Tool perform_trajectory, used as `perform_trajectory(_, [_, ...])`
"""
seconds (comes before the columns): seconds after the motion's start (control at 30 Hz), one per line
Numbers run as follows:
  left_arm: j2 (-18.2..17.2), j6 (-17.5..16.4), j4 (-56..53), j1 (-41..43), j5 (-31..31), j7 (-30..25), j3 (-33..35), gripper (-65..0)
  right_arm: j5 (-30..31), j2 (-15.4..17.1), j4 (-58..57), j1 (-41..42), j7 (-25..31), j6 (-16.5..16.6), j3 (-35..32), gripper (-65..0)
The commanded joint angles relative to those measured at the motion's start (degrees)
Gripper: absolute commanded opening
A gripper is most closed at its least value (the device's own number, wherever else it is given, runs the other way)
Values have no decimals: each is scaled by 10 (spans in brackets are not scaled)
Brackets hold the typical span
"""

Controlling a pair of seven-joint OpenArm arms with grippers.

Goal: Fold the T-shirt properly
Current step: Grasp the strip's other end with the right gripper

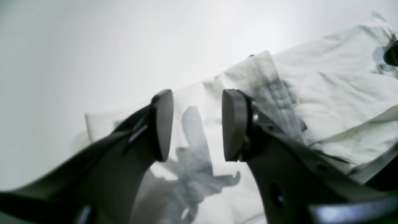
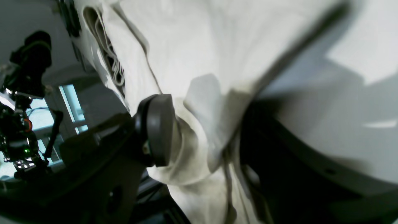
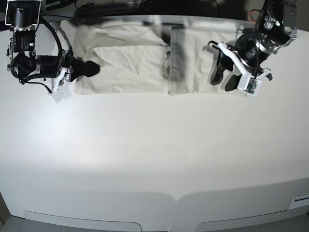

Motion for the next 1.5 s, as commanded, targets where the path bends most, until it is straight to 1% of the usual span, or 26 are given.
perform_trajectory(0.0, [-2,2,10,0,-5,-16,-3,-396,-10,2,2,0,-11,-3,-12,-349])
perform_trajectory(0.2, [-2,2,10,0,-5,-16,-3,-396,-10,2,2,0,-11,-3,-80,-351])
perform_trajectory(0.27, [-2,2,10,-1,-5,-16,-3,-396,-11,3,2,0,-11,-3,-95,-367])
perform_trajectory(0.37, [-2,2,10,0,-4,-16,-3,-396,-11,3,2,0,-11,-3,-101,-449])
perform_trajectory(0.47, [-2,2,10,-1,-5,-16,-3,-396,-11,7,2,0,-11,-3,-100,-583])
perform_trajectory(0.53, [-2,2,10,-2,-4,-15,-3,-396,-10,15,2,0,-11,-3,-100,-650])
perform_trajectory(0.63, [-2,2,10,-2,-4,-15,-4,-396,-6,39,4,0,46,-3,-100,-650])
perform_trajectory(0.67, [-3,2,10,-2,-4,-15,-4,-396,-1,50,7,0,55,-3,-100,-650])
perform_trajectory(0.73, [-2,2,10,-2,-2,-15,-4,-396,7,71,15,2,54,-3,-94,-650])
perform_trajectory(0.83, [-2,2,10,-2,-2,-15,-4,-396,7,96,27,3,54,-3,-68,-650])
perform_trajectory(0.93, [-2,2,10,-2,-2,-15,-4,-396,13,111,33,3,54,-3,-30,-650])
perform_trajectory(1.03, [-2,2,10,-1,-2,-15,-4,-396,56,118,35,3,31,-3,-3,-650])
perform_trajectory(1.13, [-2,2,10,-1,-2,-15,-4,-396,87,114,50,2,-1,-3,1,-650])
perform_trajectory(1.23, [-2,2,10,-1,-2,-15,-4,-396,87,93,79,2,-11,-3,1,-650])
perform_trajectory(1.3, [-2,2,10,-1,0,-15,-4,-396,87,68,108,2,-11,-3,1,-650])
perform_trajectory(1.4, [-2,2,10,-2,23,-16,-4,-396,87,17,167,1,-11,-3,1,-650])
perform_trajectory(1.47, [-3,2,10,-1,26,-15,-4,-396,87,-14,205,1,-11,-3,1,-650])
